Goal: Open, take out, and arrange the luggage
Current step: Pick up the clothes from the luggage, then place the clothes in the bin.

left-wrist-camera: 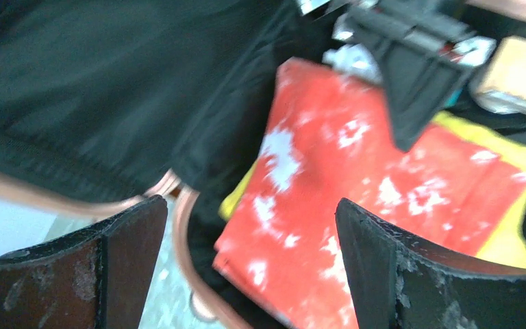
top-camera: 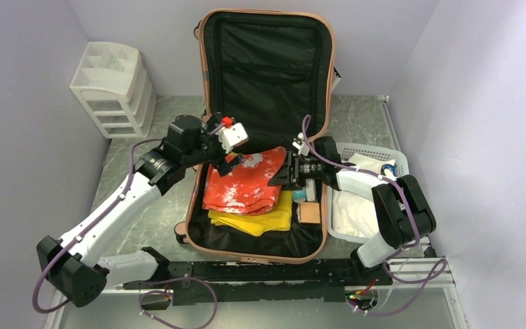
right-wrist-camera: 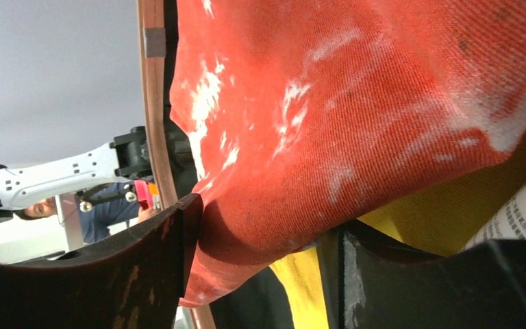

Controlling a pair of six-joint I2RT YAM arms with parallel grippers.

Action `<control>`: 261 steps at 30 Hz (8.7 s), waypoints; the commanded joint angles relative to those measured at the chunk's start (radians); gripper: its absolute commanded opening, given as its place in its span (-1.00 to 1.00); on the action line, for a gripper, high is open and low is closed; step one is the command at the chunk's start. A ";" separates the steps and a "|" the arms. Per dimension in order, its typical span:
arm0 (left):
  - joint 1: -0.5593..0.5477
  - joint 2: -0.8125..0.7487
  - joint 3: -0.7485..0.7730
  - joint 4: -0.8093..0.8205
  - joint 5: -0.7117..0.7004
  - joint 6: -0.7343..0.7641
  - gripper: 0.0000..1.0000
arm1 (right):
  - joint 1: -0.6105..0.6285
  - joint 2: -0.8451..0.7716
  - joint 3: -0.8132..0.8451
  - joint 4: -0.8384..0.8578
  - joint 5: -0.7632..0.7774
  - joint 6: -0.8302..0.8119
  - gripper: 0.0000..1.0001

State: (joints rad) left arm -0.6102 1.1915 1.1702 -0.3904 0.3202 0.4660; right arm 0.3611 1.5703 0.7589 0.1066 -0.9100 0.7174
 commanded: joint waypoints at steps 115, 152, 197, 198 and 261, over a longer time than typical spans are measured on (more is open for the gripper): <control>0.269 -0.462 -0.369 -0.219 -0.192 0.014 0.93 | -0.622 -0.840 0.325 -1.007 0.563 -2.793 -1.00; 0.355 -0.530 -0.392 -0.201 -0.142 0.014 0.90 | -0.335 -1.151 0.592 -1.503 0.701 -2.762 -1.00; 0.364 -0.566 -0.408 -0.197 -0.103 0.018 0.91 | -0.347 -1.021 0.289 -1.226 0.853 -2.504 -1.00; 0.365 -0.570 -0.408 -0.196 -0.103 0.017 0.91 | -0.347 -1.040 0.316 -1.261 0.852 -2.512 -1.00; 0.380 -0.588 -0.411 -0.198 -0.084 0.020 0.90 | -0.334 -0.896 -0.101 -0.842 1.074 -2.341 -1.00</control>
State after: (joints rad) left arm -0.2348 0.6106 0.7586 -0.6106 0.2134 0.4850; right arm 0.0280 0.6403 0.6907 -0.8127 0.0986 -1.6653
